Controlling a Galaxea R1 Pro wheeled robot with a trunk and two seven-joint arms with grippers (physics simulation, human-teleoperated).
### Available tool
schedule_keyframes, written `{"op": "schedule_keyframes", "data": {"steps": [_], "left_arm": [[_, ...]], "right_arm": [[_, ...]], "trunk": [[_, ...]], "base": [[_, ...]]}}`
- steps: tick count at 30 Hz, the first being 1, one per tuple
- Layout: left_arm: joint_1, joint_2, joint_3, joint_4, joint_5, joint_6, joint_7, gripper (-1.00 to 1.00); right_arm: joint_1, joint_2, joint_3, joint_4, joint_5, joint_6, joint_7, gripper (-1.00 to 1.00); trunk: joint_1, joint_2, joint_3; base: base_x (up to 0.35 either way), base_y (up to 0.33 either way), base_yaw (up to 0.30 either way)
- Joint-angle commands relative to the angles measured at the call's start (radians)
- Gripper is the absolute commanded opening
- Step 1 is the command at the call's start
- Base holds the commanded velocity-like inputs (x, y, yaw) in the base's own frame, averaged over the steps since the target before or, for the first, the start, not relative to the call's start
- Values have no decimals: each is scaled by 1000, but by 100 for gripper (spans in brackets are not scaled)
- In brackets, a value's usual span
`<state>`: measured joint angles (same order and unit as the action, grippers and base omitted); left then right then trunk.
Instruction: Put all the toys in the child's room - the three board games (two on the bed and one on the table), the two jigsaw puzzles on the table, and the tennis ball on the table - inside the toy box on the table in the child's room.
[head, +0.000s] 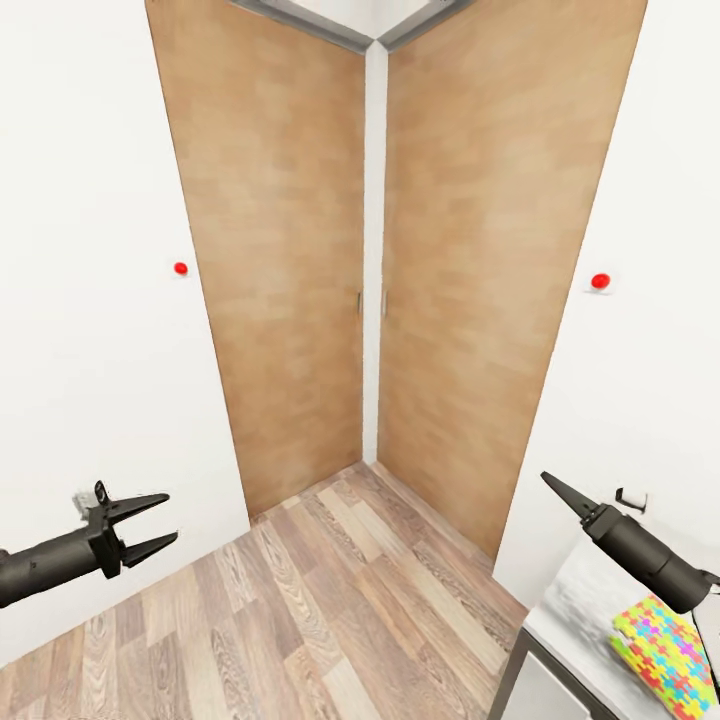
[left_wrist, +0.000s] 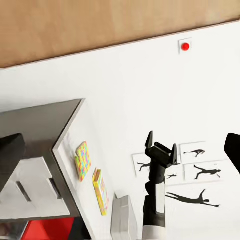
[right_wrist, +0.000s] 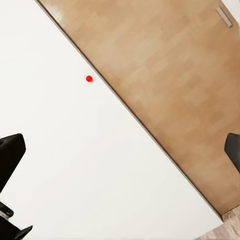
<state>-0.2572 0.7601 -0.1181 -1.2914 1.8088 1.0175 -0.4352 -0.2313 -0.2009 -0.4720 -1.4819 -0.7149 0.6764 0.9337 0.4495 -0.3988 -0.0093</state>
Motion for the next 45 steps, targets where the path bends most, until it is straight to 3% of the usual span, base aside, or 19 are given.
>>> {"op": "schedule_keyframes", "data": {"steps": [1, 6, 13, 24, 33, 45], "left_arm": [[-3, 1, -2, 1, -28, 0, -4, 100], [-9, -2, 1, 1, -124, -9, 11, 100], [-10, -22, 2, 2, -160, -21, 21, 100], [-10, -31, 3, 1, -166, -23, 33, 100], [-10, -35, 3, -2, -166, -25, 24, 100], [-10, -60, 4, -3, -167, -26, 24, 100]], "right_arm": [[0, 0, 4, 0, -4, 6, -1, 100], [0, -1, 35, 12, -2, 4, -16, 100], [-1, -1, 50, 49, 5, 3, -64, 100], [-1, 0, 52, 65, 53, 4, -94, 100], [-2, 0, 51, 66, 60, 4, -96, 100], [-2, 0, 51, 64, 61, 4, -98, 100]], "trunk": [[1, -1, 0], [1, -1, 6], [1, -1, 14], [1, -1, 26], [1, -1, 36], [1, -1, 49]], "base": [[0, 0, 226], [0, 0, 226], [0, 0, 226], [0, 0, 226], [0, 0, 226], [0, 0, 214]]}}
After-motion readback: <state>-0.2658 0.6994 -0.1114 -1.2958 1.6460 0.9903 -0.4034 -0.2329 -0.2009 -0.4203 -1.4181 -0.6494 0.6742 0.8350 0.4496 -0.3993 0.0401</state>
